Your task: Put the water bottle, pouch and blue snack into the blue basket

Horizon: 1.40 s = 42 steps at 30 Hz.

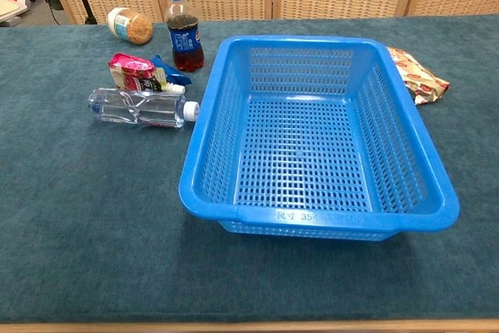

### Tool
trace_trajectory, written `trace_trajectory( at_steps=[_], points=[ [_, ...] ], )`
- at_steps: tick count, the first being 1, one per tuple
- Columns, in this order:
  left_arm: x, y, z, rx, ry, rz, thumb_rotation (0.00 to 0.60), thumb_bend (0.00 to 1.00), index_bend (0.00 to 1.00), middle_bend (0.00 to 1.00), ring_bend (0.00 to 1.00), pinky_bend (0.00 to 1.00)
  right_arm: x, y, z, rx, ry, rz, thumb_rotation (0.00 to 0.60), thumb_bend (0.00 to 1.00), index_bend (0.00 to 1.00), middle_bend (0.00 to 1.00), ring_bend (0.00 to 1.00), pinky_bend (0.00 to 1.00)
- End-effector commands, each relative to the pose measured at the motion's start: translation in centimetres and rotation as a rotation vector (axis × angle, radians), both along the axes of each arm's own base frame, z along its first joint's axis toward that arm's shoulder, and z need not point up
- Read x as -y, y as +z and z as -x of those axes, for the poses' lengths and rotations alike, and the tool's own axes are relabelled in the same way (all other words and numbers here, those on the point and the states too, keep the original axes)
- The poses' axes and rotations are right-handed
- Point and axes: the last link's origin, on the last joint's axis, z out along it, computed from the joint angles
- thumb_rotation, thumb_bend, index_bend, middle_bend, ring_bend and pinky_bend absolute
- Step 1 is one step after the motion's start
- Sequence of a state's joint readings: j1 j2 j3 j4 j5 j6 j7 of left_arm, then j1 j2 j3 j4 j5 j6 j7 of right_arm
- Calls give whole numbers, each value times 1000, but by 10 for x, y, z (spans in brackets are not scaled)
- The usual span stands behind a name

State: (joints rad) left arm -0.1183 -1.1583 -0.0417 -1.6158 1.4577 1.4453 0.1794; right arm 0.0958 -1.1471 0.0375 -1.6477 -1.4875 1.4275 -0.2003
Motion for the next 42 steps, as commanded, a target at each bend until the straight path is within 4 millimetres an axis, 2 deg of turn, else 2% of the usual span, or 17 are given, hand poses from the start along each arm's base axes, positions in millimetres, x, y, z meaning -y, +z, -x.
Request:
trace_trajectory(
  at_steps=[1,24,42],
  points=[
    [0,0,-1,0,-3,1,600,169,0,0,0,0,-1,1,0,1,1,2,600,156,8,0,0,0],
    [-1,-1,-3,5,-19,5,600,170,0,0,0,0,-3,1,0,-11,-5,0,600,156,8,0,0,0],
    [-5,-8,-11,-5,-45,38,600,168,0,0,0,0,-3,0,0,-7,-6,-5,600,156,8,0,0,0]
  ],
)
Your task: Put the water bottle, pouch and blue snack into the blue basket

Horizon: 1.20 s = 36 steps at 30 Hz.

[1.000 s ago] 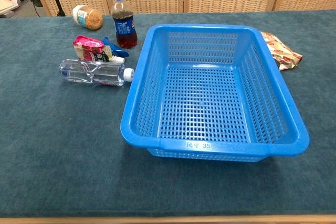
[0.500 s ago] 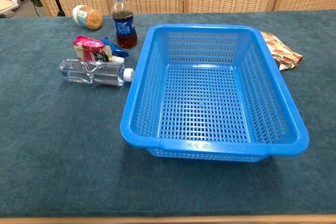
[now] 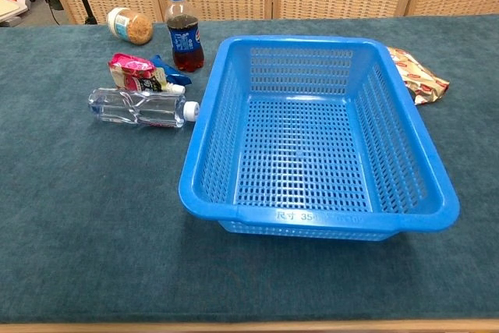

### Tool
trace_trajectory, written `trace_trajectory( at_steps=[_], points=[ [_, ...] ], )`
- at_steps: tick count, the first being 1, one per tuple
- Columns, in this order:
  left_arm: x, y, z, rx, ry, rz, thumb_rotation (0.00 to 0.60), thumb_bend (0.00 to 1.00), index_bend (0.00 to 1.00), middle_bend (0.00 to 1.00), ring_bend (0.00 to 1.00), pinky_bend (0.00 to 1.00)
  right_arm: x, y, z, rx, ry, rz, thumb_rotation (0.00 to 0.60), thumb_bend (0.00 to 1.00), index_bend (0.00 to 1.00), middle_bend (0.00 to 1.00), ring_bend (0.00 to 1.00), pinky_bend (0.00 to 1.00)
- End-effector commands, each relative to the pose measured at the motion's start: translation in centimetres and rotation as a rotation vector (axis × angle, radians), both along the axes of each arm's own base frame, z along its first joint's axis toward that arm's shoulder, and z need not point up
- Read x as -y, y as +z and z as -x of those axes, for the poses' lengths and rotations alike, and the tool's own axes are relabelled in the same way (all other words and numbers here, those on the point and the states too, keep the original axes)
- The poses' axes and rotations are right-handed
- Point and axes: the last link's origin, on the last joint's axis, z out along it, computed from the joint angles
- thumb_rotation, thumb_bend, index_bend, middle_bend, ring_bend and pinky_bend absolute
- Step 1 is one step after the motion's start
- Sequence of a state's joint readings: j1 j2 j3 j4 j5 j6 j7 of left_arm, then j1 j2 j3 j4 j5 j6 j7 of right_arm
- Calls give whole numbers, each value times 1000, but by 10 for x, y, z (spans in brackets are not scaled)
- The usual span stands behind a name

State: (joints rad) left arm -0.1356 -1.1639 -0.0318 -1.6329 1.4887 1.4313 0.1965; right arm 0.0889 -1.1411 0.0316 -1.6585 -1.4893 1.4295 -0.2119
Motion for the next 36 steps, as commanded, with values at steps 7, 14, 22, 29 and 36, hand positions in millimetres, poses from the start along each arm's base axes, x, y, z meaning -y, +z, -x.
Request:
trace_trajectory(
  at_steps=[7,14,22,29,36],
  points=[
    [-25,2,-20,-43,-77,25,600,165,15,0,0,0,0,2,-1,10,3,3,600,156,8,0,0,0],
    [-54,0,-40,-36,-107,103,600,162,176,21,40,44,-2,3,-3,21,8,0,600,156,8,0,0,0],
    [-86,-9,-53,-17,-68,213,600,161,282,118,143,176,-3,3,-4,30,-2,-12,600,156,8,0,0,0],
    [-111,-24,-59,-28,-28,265,600,161,324,145,163,196,-3,4,-5,37,-7,-13,600,156,8,0,0,0],
    [-136,-40,-70,-57,-26,255,600,160,325,145,164,196,-3,4,-5,45,-10,-23,600,156,8,0,0,0]
  ],
)
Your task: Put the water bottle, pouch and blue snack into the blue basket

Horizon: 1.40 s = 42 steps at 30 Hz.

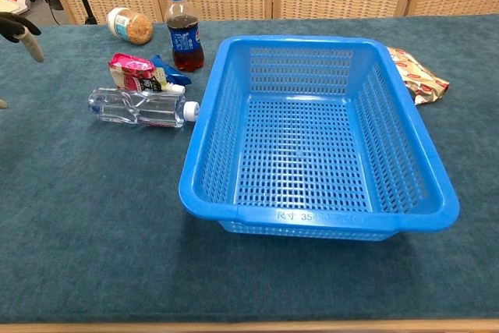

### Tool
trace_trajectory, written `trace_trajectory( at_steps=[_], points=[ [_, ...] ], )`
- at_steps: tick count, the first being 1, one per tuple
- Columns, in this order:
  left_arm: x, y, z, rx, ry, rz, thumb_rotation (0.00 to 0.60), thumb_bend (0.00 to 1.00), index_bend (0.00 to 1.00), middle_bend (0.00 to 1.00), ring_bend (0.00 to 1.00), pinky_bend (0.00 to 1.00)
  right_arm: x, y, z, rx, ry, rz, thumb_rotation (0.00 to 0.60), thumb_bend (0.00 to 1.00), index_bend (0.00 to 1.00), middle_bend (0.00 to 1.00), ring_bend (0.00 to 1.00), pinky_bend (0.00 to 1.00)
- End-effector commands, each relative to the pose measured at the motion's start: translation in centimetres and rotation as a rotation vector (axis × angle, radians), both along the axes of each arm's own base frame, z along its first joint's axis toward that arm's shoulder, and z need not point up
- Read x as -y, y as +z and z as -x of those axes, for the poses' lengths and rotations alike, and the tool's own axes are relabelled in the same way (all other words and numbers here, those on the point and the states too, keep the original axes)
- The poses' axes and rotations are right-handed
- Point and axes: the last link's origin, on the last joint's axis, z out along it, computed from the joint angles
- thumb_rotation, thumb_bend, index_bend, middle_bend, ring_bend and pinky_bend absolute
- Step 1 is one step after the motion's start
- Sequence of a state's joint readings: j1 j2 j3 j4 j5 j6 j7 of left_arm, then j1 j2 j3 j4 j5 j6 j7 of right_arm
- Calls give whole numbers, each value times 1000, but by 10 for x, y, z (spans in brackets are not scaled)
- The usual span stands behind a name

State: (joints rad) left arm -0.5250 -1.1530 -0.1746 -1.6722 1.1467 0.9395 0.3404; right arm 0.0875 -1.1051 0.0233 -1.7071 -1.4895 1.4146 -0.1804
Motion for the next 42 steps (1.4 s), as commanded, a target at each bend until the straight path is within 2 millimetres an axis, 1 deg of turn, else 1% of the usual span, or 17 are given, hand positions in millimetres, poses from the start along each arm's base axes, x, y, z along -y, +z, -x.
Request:
trace_trajectory(
  at_steps=[1,8,13,22,34,42],
  points=[
    [-15,-9,-9,-10,-10,-13,600,160,325,145,164,196,0,0,0,3,1,-1,600,156,8,0,0,0],
    [-34,-27,-26,-4,-6,1,600,160,326,145,164,196,1,1,0,17,10,7,600,156,8,0,0,0],
    [-41,-43,-37,5,2,20,600,161,327,145,164,196,1,3,1,31,6,11,600,156,8,0,0,0],
    [-40,-64,-52,7,10,48,600,162,328,145,164,196,1,5,0,54,13,9,600,156,8,0,0,0],
    [-42,-80,-69,-1,-4,51,600,166,336,147,164,196,-1,11,0,80,16,25,600,156,8,0,0,0],
    [-42,-91,-78,-22,-16,54,600,169,347,155,165,196,-1,20,3,101,8,52,600,156,8,0,0,0]
  ],
)
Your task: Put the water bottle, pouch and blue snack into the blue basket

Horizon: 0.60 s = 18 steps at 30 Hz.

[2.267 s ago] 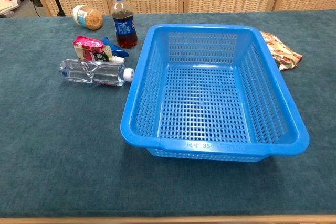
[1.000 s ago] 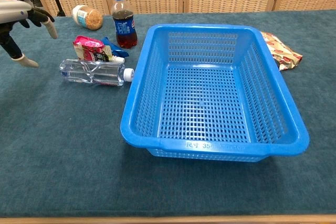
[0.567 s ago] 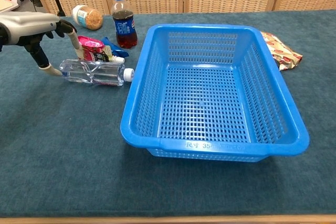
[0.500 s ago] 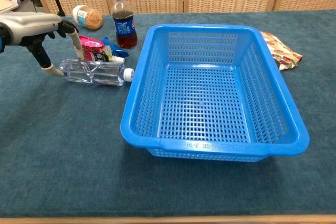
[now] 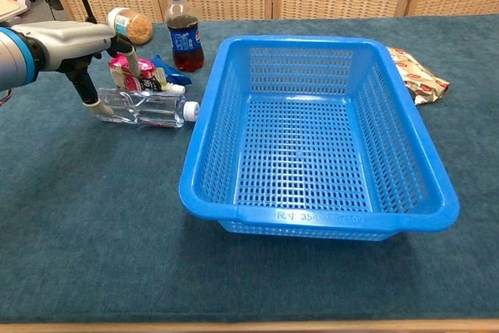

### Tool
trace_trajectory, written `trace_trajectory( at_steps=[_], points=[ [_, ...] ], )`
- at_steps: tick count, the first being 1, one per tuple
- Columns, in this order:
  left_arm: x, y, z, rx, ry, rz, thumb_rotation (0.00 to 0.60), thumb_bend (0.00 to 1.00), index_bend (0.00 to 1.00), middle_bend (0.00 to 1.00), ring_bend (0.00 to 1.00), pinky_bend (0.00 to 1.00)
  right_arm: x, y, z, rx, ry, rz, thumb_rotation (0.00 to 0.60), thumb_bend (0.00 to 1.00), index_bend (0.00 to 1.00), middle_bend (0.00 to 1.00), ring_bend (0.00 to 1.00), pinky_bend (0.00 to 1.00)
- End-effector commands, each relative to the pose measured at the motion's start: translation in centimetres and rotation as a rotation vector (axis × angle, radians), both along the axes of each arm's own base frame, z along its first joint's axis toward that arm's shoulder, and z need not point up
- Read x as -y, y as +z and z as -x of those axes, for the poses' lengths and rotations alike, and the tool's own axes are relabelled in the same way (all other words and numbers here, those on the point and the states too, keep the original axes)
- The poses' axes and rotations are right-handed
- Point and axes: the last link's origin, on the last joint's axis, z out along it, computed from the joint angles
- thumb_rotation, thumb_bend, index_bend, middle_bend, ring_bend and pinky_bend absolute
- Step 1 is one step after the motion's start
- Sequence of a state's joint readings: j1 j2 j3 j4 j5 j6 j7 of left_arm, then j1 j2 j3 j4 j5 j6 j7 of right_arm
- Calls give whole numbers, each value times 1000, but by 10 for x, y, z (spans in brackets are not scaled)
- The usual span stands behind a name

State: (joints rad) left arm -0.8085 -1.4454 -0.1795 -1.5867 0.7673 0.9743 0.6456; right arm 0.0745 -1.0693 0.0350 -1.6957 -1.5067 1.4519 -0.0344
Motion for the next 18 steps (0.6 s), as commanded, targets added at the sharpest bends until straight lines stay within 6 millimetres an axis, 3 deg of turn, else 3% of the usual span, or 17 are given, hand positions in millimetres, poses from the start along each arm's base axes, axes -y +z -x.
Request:
trace_trajectory(
  at_steps=[1,18],
  points=[
    [0,-4,-2,-7,-1,2,600,169,348,155,165,196,0,2,1,4,-3,6,600,156,8,0,0,0],
    [2,-25,-1,-53,5,22,600,182,351,156,165,196,-1,7,2,19,-4,17,600,156,8,0,0,0]
  ],
)
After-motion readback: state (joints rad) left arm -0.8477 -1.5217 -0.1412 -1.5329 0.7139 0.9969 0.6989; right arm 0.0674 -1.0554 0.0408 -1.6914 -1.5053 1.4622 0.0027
